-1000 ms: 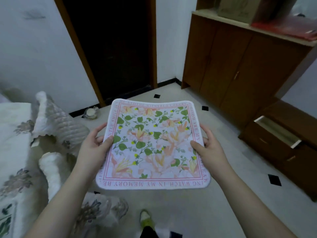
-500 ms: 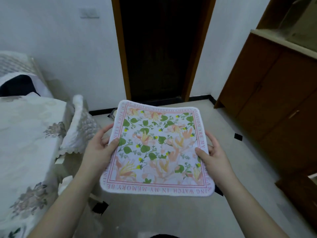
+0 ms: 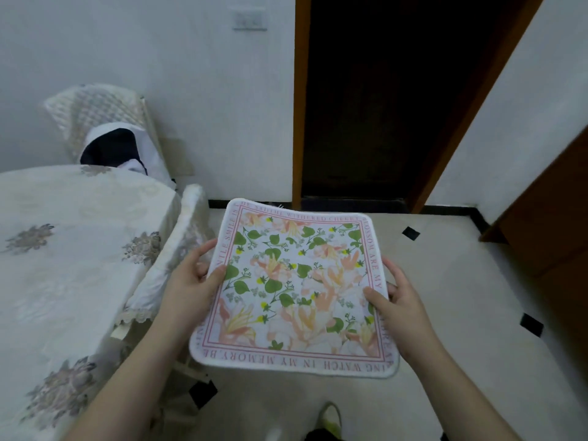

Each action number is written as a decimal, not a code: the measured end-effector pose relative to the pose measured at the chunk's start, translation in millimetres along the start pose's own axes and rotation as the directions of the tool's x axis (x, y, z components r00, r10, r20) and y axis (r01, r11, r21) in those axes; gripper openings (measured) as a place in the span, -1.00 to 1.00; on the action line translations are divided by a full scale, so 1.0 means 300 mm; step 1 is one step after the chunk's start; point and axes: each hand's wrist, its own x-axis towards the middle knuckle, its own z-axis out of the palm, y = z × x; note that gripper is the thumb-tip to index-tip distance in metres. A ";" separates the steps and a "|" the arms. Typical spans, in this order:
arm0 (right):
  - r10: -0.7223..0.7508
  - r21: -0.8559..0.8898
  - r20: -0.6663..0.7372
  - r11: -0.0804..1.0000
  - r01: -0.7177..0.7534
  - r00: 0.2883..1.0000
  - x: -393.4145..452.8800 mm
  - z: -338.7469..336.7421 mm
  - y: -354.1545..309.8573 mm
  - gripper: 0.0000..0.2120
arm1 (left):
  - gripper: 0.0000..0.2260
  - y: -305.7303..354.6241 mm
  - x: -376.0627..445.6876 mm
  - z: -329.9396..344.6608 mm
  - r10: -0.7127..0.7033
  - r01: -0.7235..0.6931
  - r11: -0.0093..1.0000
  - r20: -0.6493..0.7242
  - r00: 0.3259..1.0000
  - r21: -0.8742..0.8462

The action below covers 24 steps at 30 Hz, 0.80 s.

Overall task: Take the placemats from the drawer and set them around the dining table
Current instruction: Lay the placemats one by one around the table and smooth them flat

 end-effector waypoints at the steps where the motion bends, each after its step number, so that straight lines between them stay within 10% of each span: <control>1: 0.007 0.003 0.019 1.000 -0.007 1.000 0.053 -0.002 -0.016 -0.43 | -0.65 0.024 0.024 0.017 -0.002 0.002 1.000 -0.024 1.000 0.004; 24: 0.029 -0.155 0.449 0.987 0.046 0.893 0.904 0.427 -0.257 -0.44 | -0.66 0.042 0.504 -0.109 -0.171 0.115 0.982 -0.456 0.873 -0.147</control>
